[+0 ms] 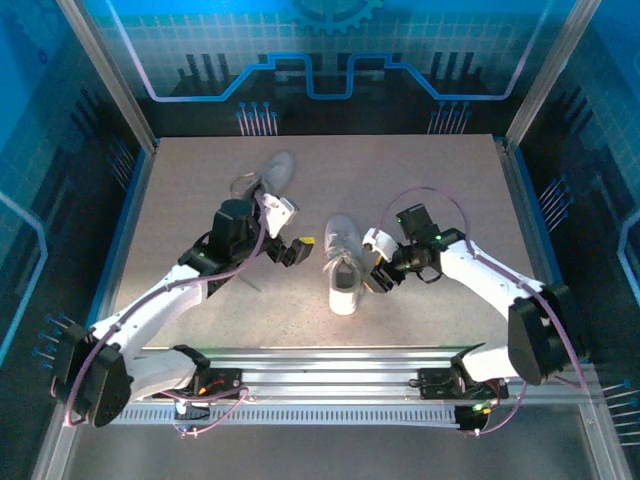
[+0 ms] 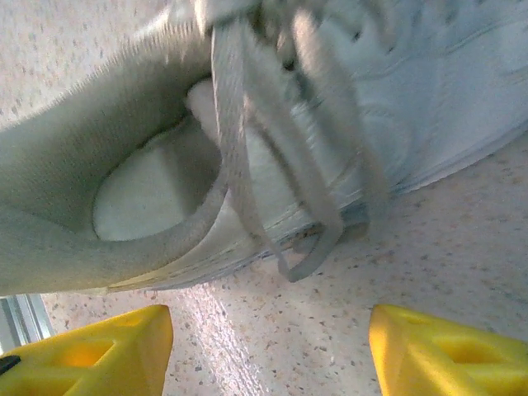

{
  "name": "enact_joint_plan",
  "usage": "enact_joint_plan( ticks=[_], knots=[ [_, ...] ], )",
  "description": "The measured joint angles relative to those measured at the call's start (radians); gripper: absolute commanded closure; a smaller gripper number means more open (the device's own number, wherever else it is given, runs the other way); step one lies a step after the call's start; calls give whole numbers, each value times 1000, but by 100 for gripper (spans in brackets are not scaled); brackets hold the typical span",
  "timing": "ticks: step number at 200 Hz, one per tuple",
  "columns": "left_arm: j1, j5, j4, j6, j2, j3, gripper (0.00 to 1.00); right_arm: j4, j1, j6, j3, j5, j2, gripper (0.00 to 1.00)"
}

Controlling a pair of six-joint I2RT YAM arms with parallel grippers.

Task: Tie the shoes

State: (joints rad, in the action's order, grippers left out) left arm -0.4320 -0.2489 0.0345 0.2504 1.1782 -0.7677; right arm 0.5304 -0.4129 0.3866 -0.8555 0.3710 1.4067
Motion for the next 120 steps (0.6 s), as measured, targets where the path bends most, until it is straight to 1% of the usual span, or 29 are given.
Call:
enact_joint_plan(
  ticks=[15, 34, 41, 43, 49, 55, 66, 79, 91, 120],
  knots=[
    [30, -52, -5, 51, 40, 0, 6, -8, -10, 24, -1, -5, 60, 36],
    [51, -126, -47, 175, 90, -2, 9, -11, -14, 44, -2, -14, 125, 37],
    [53, -142, -64, 211, 105, -6, 11, -14, -14, 51, -2, -24, 151, 37],
    [54, -155, -82, 249, 121, -12, 12, -15, -14, 54, -2, -26, 159, 38],
    [55, -166, -93, 269, 130, -16, 13, -16, -14, 58, -2, -31, 169, 38],
    [55, -188, -121, 328, 158, -27, 15, -18, -14, 61, -2, -36, 179, 39],
    [55, -213, -144, 392, 190, -39, 19, -26, -14, 70, -2, -48, 192, 43],
    [55, -233, -162, 464, 225, -50, 23, -39, -14, 77, -2, -61, 204, 48],
    [55, -246, -166, 518, 258, -62, 25, -50, -16, 85, -2, -76, 218, 55],
    [55, -246, -156, 615, 351, -89, 26, -80, -19, 92, -2, -108, 242, 77]
  ],
)
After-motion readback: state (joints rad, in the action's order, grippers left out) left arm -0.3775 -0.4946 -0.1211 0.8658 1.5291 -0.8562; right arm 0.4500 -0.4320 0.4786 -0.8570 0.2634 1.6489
